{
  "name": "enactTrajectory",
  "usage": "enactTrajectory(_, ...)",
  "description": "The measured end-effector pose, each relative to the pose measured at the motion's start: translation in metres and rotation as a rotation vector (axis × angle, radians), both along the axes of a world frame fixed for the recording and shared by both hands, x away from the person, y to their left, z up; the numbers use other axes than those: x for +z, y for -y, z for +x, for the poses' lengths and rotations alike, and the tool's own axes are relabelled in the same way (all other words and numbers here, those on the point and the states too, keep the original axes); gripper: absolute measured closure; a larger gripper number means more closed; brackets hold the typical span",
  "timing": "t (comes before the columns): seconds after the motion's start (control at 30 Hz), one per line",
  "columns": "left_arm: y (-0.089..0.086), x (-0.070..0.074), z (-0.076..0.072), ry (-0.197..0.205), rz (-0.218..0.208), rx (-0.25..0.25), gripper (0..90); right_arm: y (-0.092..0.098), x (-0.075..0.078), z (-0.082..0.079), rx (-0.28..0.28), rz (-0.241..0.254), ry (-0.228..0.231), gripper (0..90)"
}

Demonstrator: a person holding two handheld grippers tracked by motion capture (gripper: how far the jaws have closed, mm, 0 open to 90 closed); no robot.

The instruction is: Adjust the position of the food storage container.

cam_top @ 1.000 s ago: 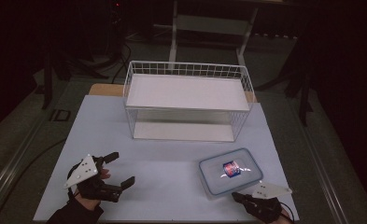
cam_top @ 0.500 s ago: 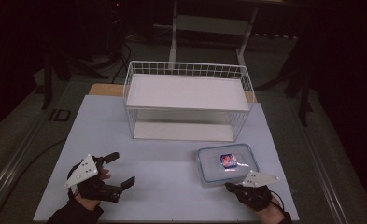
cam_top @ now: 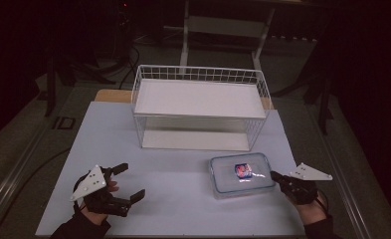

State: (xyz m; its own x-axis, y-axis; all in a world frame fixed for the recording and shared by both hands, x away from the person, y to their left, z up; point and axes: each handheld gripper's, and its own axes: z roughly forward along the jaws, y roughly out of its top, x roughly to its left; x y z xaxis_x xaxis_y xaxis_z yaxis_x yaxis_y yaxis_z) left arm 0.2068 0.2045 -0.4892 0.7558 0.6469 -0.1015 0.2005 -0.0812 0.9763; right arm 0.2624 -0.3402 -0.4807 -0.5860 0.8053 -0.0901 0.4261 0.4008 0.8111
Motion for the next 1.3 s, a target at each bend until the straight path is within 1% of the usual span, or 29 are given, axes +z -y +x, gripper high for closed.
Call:
enactTrajectory(0.03,0.0,0.0,0.0,0.0,0.001,0.0,0.0,0.005,-0.003,0.004,-0.021,-0.002,-0.008,90.0)
enactTrajectory(0.07,0.0,0.0,0.0,0.0,0.0,0.0,0.0,0.01,-0.006,0.008,-0.036,0.011,-0.007,89.9)
enactTrajectory(0.1,0.0,0.0,0.0,-0.001,0.001,-0.002,0.0,0.012,-0.008,0.011,-0.049,0.008,-0.017,90.0)
enactTrajectory(0.17,0.001,-0.001,0.0,-0.002,0.002,-0.004,0.0,0.016,-0.014,0.016,-0.07,-0.01,-0.019,90.0)
enactTrajectory(0.3,0.001,-0.001,0.001,-0.006,0.001,-0.006,0.0,0.016,-0.024,0.022,-0.075,-0.005,-0.049,90.0)
enactTrajectory(0.4,0.001,-0.001,0.001,-0.006,0.004,-0.008,0.0,0.017,-0.025,0.023,-0.076,0.007,-0.055,90.0)
enactTrajectory(0.53,0.002,-0.001,0.0,-0.006,0.008,-0.01,0.0,0.015,-0.025,0.021,-0.075,0.011,-0.06,90.0)
enactTrajectory(0.77,0.002,-0.001,0.0,-0.007,0.007,-0.013,0.0,0.005,-0.026,0.015,-0.034,0.032,-0.076,90.0)
enactTrajectory(0.9,0.003,-0.002,0.0,-0.008,0.009,-0.015,0.0,-0.007,-0.029,0.012,0.0,0.026,-0.098,90.0)
enactTrajectory(1.03,0.003,-0.002,0.0,-0.008,0.009,-0.015,0.0,-0.018,-0.03,0.011,0.039,0.027,-0.105,90.0)
enactTrajectory(1.13,0.004,-0.002,0.0,-0.011,0.012,-0.016,0.0,-0.026,-0.029,0.012,0.085,0.068,-0.129,90.0)
enactTrajectory(1.17,0.004,-0.002,0.0,-0.011,0.011,-0.017,0.0,-0.029,-0.029,0.011,0.087,0.061,-0.127,90.0)
enactTrajectory(1.2,0.004,-0.002,0.0,-0.011,0.011,-0.018,0.0,-0.034,-0.029,0.012,0.088,0.038,-0.113,90.0)
enactTrajectory(1.23,0.004,-0.002,0.0,-0.011,0.012,-0.018,0.0,-0.035,-0.028,0.013,0.088,0.038,-0.113,90.0)
enactTrajectory(1.3,0.004,-0.002,0.0,-0.011,0.011,-0.019,0.0,-0.037,-0.027,0.016,0.094,0.058,-0.118,90.0)
